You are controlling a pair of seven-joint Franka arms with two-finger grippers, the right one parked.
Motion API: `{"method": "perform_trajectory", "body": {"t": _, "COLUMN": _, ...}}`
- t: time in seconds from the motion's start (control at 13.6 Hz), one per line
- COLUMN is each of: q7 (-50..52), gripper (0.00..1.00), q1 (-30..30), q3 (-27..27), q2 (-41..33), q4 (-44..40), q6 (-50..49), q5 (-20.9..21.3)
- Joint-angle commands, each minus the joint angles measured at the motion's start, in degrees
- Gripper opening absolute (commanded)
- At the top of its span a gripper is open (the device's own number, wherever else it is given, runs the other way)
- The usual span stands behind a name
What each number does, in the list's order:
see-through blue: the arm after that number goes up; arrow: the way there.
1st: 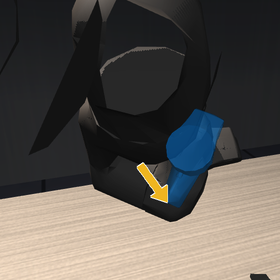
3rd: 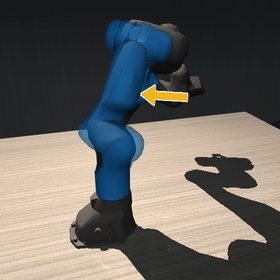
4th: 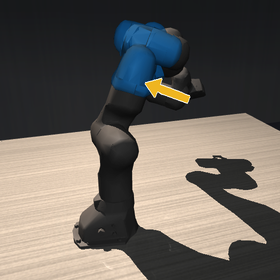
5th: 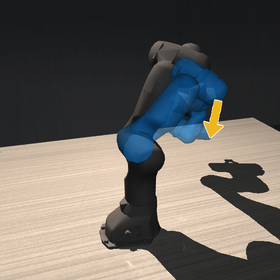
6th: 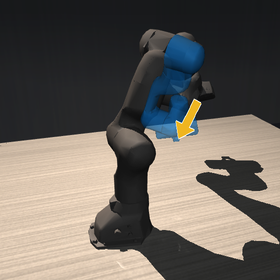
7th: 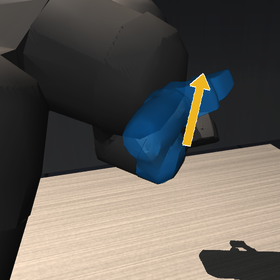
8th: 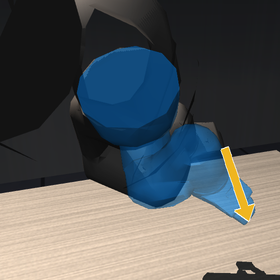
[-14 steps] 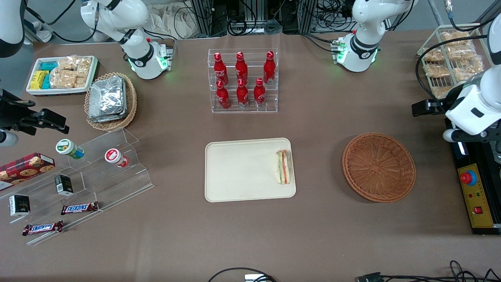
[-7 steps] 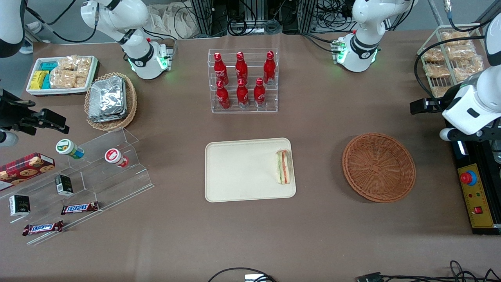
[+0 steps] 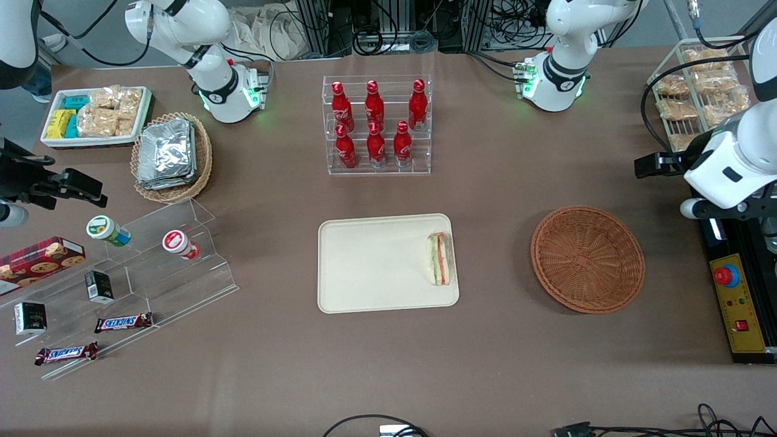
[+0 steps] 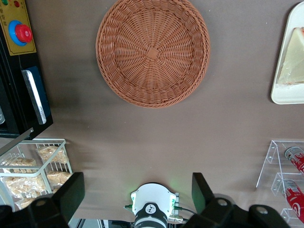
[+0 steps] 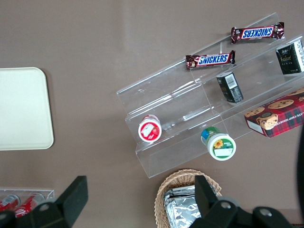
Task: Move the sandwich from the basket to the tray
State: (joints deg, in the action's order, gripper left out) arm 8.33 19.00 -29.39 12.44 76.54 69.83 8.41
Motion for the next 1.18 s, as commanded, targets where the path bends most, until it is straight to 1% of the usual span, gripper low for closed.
{"method": "perform_trajectory", "body": {"t": 0.0, "q7": -0.68, "gripper": 1.0, "q1": -6.3, "q3": 6.76, "q2": -2.76, "q4": 1.33, "q6": 0.92, "q5": -0.32}}
{"method": "perform_trajectory", "body": {"t": 0.07, "q7": -0.86, "gripper": 1.0, "q1": -8.96, "q3": 9.85, "q2": -3.29, "q4": 1.77, "q6": 1.27, "q5": -0.5}}
{"method": "perform_trajectory", "body": {"t": 0.15, "q7": -1.03, "gripper": 1.0, "q1": -9.33, "q3": 10.58, "q2": -4.34, "q4": 3.17, "q6": 2.41, "q5": -1.55}}
{"method": "perform_trajectory", "body": {"t": 0.22, "q7": -1.82, "gripper": 1.0, "q1": -9.86, "q3": 12.33, "q2": -6.53, "q4": 6.14, "q6": 4.68, "q5": -2.34}}
{"method": "perform_trajectory", "body": {"t": 0.37, "q7": -5.67, "gripper": 1.0, "q1": -14.41, "q3": 18.99, "q2": -11.97, "q4": 14.13, "q6": 10.65, "q5": -4.45}}
{"method": "perform_trajectory", "body": {"t": 0.44, "q7": -7.26, "gripper": 1.0, "q1": -15.74, "q3": 21.46, "q2": -14.0, "q4": 17.04, "q6": 13.29, "q5": -5.68}}
{"method": "perform_trajectory", "body": {"t": 0.52, "q7": -7.71, "gripper": 1.0, "q1": -16.53, "q3": 22.79, "q2": -14.97, "q4": 18.63, "q6": 14.8, "q5": -6.56}}
{"method": "perform_trajectory", "body": {"t": 1.1, "q7": -7.1, "gripper": 1.0, "q1": -19.09, "q3": 23.94, "q2": -15.16, "q4": 19.18, "q6": 15.51, "q5": -6.04}}
